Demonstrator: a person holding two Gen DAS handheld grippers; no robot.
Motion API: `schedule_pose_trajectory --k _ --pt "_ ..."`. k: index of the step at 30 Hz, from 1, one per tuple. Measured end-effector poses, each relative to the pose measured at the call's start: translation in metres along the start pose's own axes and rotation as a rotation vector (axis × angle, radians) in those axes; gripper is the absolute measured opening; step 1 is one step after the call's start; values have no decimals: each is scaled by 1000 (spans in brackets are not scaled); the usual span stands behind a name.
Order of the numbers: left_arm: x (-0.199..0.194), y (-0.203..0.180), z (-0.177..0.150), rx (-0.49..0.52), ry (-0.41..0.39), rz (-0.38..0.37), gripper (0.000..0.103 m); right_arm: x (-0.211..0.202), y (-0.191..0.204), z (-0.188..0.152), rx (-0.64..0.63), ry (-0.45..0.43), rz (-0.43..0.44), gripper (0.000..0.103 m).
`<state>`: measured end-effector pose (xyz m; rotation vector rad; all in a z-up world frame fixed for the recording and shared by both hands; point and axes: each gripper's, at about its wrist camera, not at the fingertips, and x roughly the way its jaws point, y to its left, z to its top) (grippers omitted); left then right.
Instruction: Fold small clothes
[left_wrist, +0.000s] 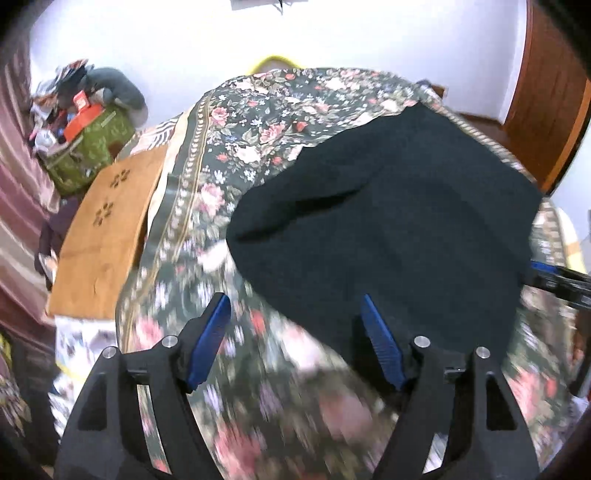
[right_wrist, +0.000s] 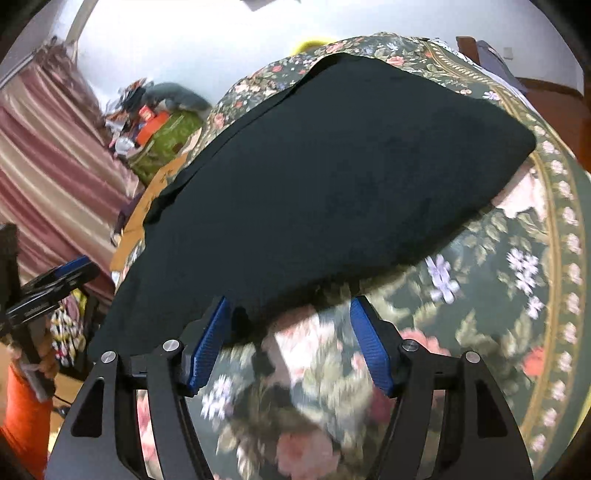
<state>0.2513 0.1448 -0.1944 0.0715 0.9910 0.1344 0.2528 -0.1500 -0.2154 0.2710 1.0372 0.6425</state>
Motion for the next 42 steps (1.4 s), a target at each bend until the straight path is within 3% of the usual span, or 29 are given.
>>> schedule_pose_trajectory --k 1,3,7,9,13,14,16,17,18,20,22,24,29,33,35,37,42 --pt "14 -1 9 15 5 8 73 2 0 2 -1 -15 1 63" --pt "46 -4 30 37 17 21 73 4 1 3 -3 -31 -1 52" --pt "97 -13 61 113 47 33 73 6 -7 6 22 -35 33 16" --pt "110 -12 73 122 43 59 75 6 -8 6 4 -32 38 11" --pt "129 34 105 -73 44 62 75 4 2 10 -100 -34 6 7" --pt "132 45 108 -107 47 84 75 4 0 12 -107 -37 4 7" --pt "142 71 113 -151 63 271 71 4 -5 17 -106 -36 0 6" --pt "145 85 111 -164 76 323 71 3 -9 20 -102 -39 -4 6" --pt "146 95 107 -185 90 308 71 1 -11 22 -102 -44 -8 6" --pt "144 113 93 -229 114 209 71 -5 -14 28 -118 -52 -26 6" --pt "139 116 80 -218 122 162 71 -8 -18 40 -148 -52 -62 5" --pt "129 108 66 -185 118 127 71 -10 -23 51 -165 -46 -92 5" --pt "107 74 46 -130 130 -69 71 -13 -46 84 -148 -51 -218 7" --pt "90 45 49 -103 100 -138 71 -28 -50 83 -114 -62 -273 17" --pt "82 35 55 -102 75 -133 71 -40 -45 73 -113 -74 -266 28" --pt "76 33 64 -119 45 -143 71 -51 -38 63 -129 -78 -258 52" --pt "84 23 79 -152 65 -240 72 -63 -21 35 -160 -48 -199 62"
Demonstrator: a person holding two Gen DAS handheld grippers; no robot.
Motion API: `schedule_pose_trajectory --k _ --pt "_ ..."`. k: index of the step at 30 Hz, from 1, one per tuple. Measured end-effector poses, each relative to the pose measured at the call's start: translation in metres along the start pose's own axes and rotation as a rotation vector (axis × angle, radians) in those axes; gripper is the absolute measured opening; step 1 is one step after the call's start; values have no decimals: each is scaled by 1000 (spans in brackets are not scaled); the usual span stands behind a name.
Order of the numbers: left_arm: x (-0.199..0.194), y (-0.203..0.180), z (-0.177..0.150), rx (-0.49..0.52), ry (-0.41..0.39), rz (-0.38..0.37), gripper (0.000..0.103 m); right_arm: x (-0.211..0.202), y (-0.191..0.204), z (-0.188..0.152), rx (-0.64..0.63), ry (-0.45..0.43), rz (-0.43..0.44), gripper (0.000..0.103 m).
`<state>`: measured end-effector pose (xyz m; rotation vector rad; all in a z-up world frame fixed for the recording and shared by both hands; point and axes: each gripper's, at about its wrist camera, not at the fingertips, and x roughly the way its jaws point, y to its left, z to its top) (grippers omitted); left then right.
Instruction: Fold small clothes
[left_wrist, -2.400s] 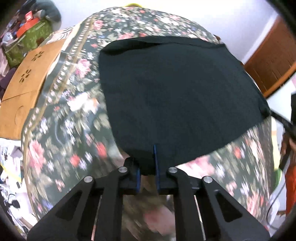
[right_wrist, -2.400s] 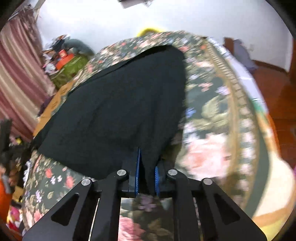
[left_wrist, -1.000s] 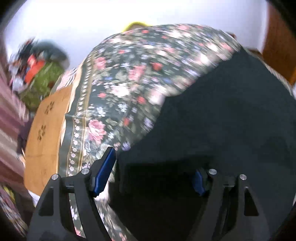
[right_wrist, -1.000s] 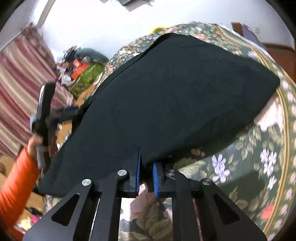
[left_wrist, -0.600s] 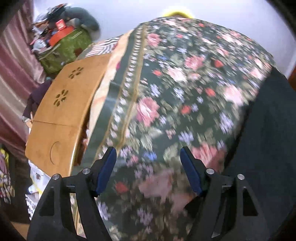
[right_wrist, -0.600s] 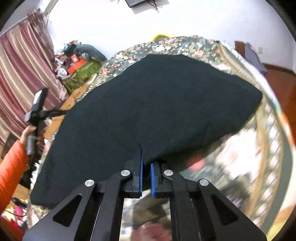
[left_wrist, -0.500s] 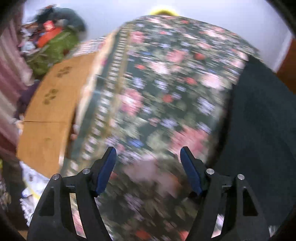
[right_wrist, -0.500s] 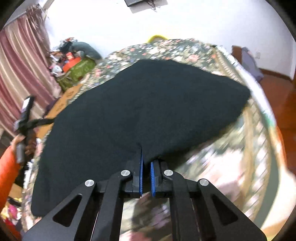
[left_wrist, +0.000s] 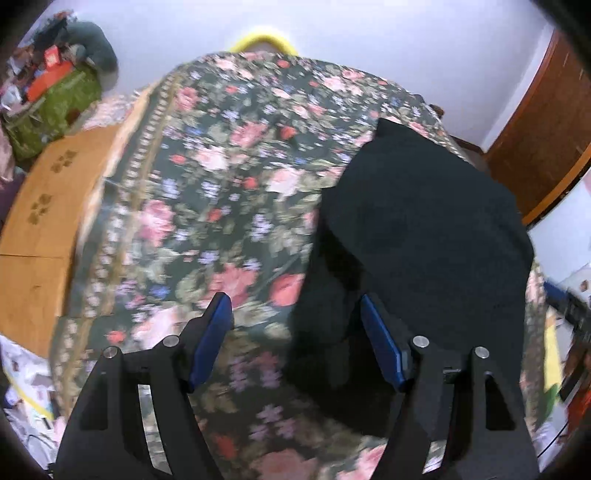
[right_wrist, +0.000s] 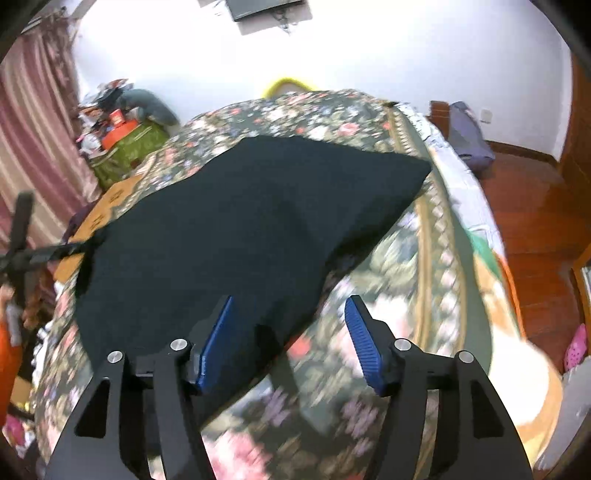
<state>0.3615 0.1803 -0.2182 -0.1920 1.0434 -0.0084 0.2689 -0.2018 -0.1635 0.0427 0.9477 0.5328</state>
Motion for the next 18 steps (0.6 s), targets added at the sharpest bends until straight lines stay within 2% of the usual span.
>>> schedule_pose_trajectory --k 2,6,9,11,14,18 --pt "5 -2 7 -19 4 1 72 0 6 -11 -2 15 20 63" --pt "-9 4 17 -80 -61 -12 72 7 16 -26 -3 47 54 63" --pt "-20 6 21 -73 -93 -10 72 15 23 -30 -22 64 59 63" --pt "-17 2 22 -25 -61 -31 72 20 24 -27 -18 63 72 63" --pt "-2 -3 20 -3 4 -82 72 27 25 -26 18 60 96 64" --pt "33 -16 19 8 71 -85 72 34 28 -32 56 71 129 64"
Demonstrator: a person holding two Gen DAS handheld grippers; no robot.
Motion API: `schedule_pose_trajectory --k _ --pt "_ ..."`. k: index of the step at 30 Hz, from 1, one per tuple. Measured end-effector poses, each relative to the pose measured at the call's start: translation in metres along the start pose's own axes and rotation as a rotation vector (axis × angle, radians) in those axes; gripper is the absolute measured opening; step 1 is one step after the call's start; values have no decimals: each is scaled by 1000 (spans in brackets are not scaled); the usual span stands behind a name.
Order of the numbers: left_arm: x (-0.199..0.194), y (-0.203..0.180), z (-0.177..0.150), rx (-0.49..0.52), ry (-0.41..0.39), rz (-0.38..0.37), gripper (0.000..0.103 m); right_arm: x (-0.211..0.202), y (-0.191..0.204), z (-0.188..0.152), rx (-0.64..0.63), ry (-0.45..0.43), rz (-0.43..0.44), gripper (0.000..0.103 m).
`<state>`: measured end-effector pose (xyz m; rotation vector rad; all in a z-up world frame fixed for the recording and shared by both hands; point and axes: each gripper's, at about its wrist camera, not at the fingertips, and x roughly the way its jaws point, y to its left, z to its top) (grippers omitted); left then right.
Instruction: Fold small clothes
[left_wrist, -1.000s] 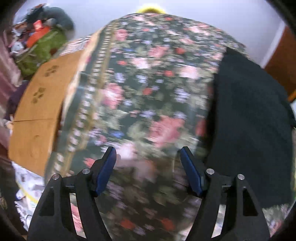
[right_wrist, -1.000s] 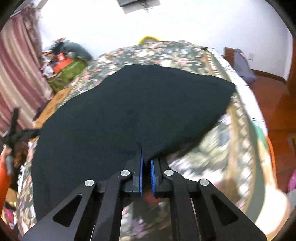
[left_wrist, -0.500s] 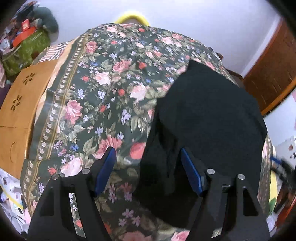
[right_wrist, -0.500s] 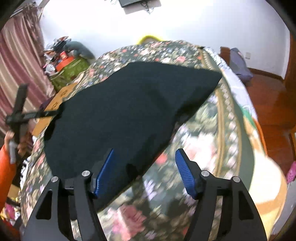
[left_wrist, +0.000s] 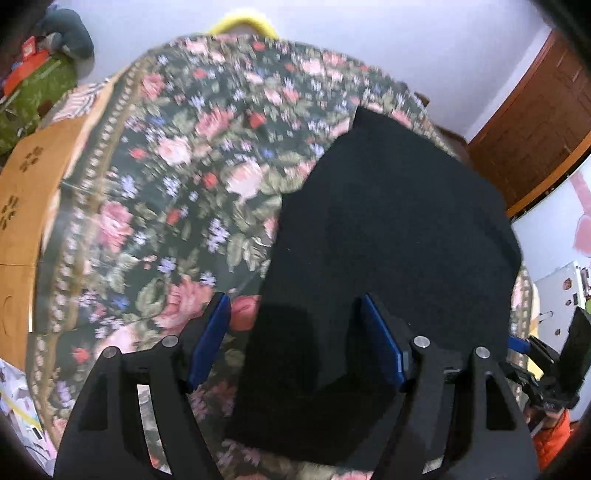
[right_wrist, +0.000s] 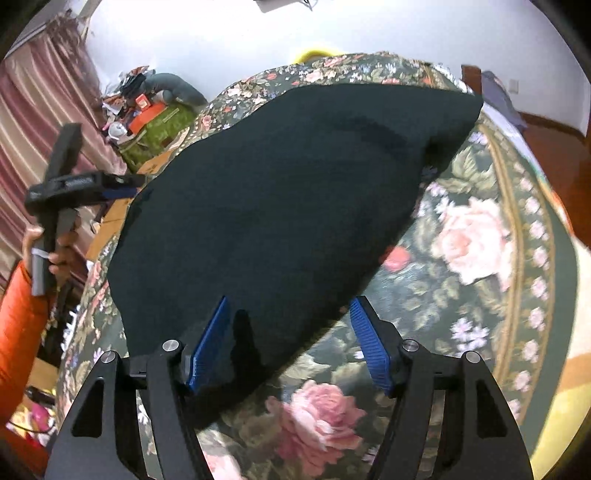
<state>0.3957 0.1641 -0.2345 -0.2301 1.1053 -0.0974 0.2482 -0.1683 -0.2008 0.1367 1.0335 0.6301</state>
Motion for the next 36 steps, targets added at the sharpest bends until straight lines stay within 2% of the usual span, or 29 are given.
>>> schedule_pose_trajectory --k 2,4,6,9,12,16,19,21,23,24,28,31,36 --pt "14 -4 3 -24 19 -42 67 2 0 -1 8 2 4 64" --pt "18 -5 5 -57 -12 -50 60 1 0 -3 8 -6 5 64" --pt "17 -5 7 -78 -21 -100 20 0 -1 -3 15 -7 9 64" --pt "10 0 4 -116 -34 -110 14 1 1 -6 18 15 35 66" --pt "-2 8 -10 -131 -59 -86 13 0 6 -7 14 27 68 66" --pt "-14 19 -47 -139 -13 -11 13 0 13 -12 -9 35 86 66" --pt "-26 20 -75 -115 24 14 13 0 15 -16 -24 42 107 60" --pt "-34 17 -94 -101 52 3 13 0 15 -18 -34 45 108 42" --pt "-44 11 -110 -80 68 5 13 0 11 -19 -27 61 117 14" --pt "-46 8 -114 -73 72 6 13 0 11 -20 -27 70 126 9" --pt "-59 -11 -130 -28 71 10 13 -9 5 -26 -53 90 96 6" --pt "-68 -27 -139 24 49 51 13 -20 0 -33 -72 92 38 6" --pt "-81 -47 -154 162 -27 245 27 -38 -5 -43 -94 93 -31 6"
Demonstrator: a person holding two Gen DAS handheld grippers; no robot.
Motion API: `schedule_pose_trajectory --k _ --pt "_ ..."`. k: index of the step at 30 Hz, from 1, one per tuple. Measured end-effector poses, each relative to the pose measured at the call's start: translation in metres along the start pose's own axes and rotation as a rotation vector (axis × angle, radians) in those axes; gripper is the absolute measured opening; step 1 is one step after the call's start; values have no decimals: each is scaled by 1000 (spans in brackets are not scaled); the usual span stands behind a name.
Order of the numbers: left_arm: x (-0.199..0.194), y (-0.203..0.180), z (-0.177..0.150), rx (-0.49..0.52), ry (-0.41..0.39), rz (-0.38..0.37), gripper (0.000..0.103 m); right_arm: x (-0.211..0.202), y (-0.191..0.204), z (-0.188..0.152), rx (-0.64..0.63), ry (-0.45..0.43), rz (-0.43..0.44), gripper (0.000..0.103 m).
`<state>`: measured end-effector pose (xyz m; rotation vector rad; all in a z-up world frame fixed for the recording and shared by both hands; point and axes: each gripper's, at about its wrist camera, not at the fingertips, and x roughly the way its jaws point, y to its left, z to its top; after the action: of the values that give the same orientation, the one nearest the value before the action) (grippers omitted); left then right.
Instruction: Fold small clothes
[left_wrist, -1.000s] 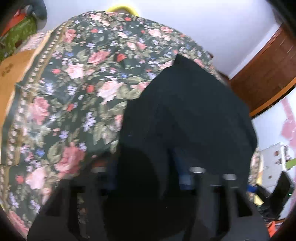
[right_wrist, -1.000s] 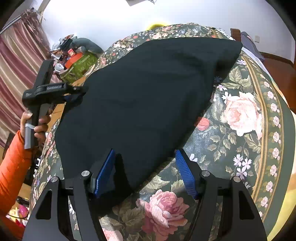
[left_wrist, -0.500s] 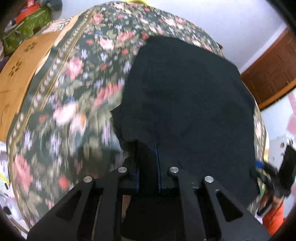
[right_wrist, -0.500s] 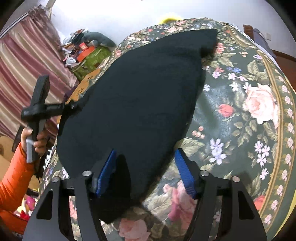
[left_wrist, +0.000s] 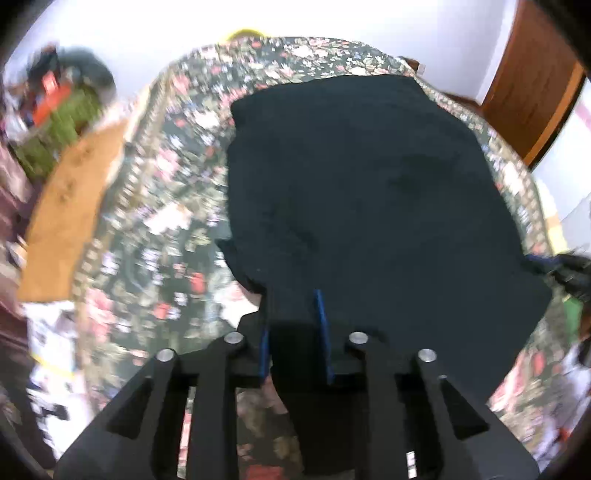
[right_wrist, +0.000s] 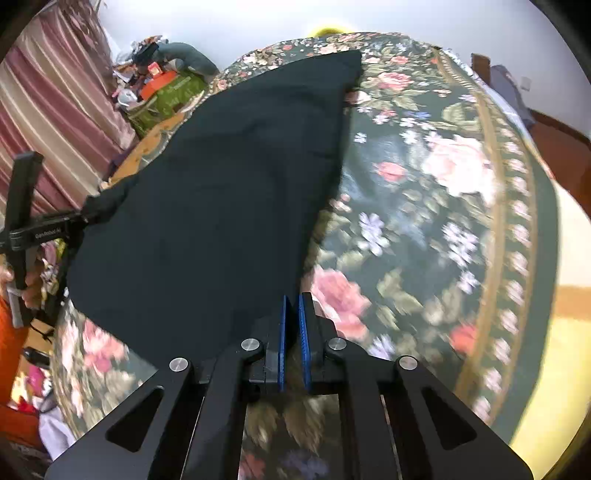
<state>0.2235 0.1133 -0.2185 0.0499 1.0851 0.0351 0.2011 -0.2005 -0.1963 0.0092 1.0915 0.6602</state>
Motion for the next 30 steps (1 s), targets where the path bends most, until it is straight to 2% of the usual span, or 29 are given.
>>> schedule_pose_trajectory --k 2,4,5,6,7,8,9,11,13,17,22,25,27,28,29,30 --pt "-5 0 -7 31 -4 60 27 -9 0 -2 -2 -10 -10 6" --pt "-12 7 -13 21 -9 59 29 -17 0 -3 4 -18 -10 9" --pt "-17 12 -15 3 -14 57 35 -20 1 -2 4 -24 -17 16" --pt "-21 18 -17 -15 -21 57 45 -25 2 -1 -1 -35 -25 22" --pt "-28 25 -20 -44 -33 54 51 -30 -1 -3 -8 -48 -28 35" --pt "-33 32 -21 -70 -44 49 63 -34 1 -2 -15 -63 -32 47" --pt "-36 36 -21 -89 -51 45 73 -36 2 -1 -22 -78 -36 52" --pt "-41 45 -24 -150 -62 21 80 -38 5 4 -27 -101 -41 69" --pt "-42 47 -25 -188 -51 -12 80 -35 6 6 -26 -116 -41 74" --pt "-23 42 -27 -233 17 -122 80 -16 13 9 -25 -91 -24 75" --pt "-1 23 -26 -219 58 -192 80 15 12 8 -6 -24 6 75" --pt "10 17 -22 -235 83 -266 78 28 11 9 17 1 39 70" --pt "10 10 -19 -206 63 -271 70 29 14 10 5 -6 48 62" --pt "10 7 -18 -191 57 -274 68 29 17 10 -7 -6 56 54" --pt "10 5 -17 -186 49 -280 61 29 19 10 -13 -3 65 47" --pt "9 4 -17 -185 45 -292 51 30 22 11 -15 -1 66 45"
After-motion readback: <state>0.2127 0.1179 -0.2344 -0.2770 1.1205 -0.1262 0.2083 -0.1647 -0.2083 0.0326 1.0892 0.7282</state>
